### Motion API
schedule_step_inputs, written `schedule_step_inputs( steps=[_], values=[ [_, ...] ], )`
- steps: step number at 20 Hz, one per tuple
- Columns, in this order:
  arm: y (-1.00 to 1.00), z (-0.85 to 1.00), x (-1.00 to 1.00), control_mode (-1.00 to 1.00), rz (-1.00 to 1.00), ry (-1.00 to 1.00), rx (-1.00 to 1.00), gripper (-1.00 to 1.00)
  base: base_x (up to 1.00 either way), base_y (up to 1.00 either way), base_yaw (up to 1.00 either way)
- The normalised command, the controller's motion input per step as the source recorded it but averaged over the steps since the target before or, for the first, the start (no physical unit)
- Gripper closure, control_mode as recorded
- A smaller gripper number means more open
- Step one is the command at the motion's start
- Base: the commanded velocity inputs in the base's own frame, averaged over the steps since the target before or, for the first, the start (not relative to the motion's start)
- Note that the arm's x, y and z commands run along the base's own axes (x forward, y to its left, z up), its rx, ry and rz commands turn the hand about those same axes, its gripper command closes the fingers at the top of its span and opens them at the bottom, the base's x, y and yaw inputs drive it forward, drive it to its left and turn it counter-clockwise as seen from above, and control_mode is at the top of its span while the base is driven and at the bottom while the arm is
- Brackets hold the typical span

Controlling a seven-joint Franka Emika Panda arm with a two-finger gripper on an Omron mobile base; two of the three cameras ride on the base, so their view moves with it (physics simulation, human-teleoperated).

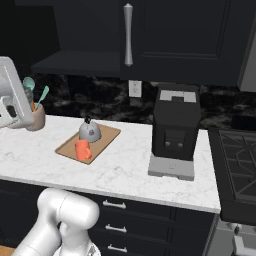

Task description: Pick the kettle from the counter and place it on the tray. Then pick the mug from the cabinet and place it on the tray. Then close the cabinet doors.

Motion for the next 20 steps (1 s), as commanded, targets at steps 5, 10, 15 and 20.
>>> schedule_step_inputs(
  steps=[5,10,15,20],
  values=[
    [0.92,-0.28,-0.13,-1.00,0.00,-0.05,-0.02,1.00,0.00,0.00,0.00],
    [0.72,-0.12,-0.01,-1.00,0.00,-0.09,0.00,1.00,0.00,0.00,0.00],
    [0.44,-0.14,-0.01,-1.00,0.00,-0.02,0.00,1.00,0.00,0.00,0.00],
    [0.43,-0.08,-0.22,-1.00,0.00,-0.06,0.00,1.00,0.00,0.00,0.00]
  ],
)
